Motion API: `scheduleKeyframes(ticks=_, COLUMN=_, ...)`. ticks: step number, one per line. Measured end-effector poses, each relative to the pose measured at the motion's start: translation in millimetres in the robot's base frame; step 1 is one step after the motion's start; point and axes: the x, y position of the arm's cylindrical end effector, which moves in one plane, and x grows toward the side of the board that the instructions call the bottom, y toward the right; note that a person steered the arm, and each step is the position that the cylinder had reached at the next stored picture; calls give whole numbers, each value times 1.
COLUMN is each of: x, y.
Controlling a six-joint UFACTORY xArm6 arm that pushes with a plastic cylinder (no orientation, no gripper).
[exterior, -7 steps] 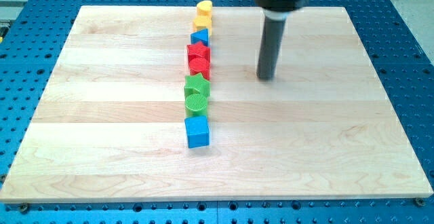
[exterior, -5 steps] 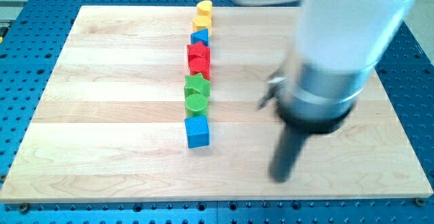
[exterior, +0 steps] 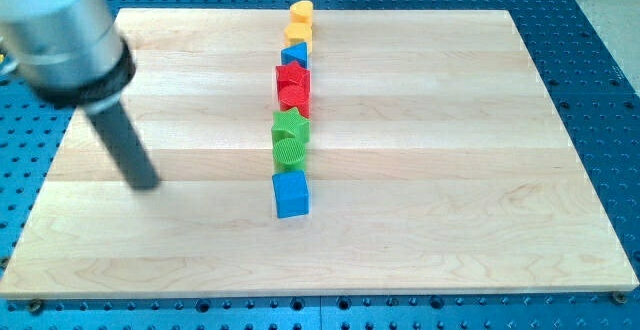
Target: Move the triangle bottom right side of the red star
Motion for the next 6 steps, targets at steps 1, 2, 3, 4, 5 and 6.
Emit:
scheduleKeyframes(ticks=1, x=-86, y=0)
scheduleKeyframes(ticks=2, x=-148, y=0)
scheduleKeyframes(ticks=3, x=-184, y=6)
scheduleKeyframes(ticks=4, x=-188, y=32)
scheduleKeyframes(ticks=5, x=-188, y=62)
scheduleKeyframes(ticks=6, x=-175, y=78)
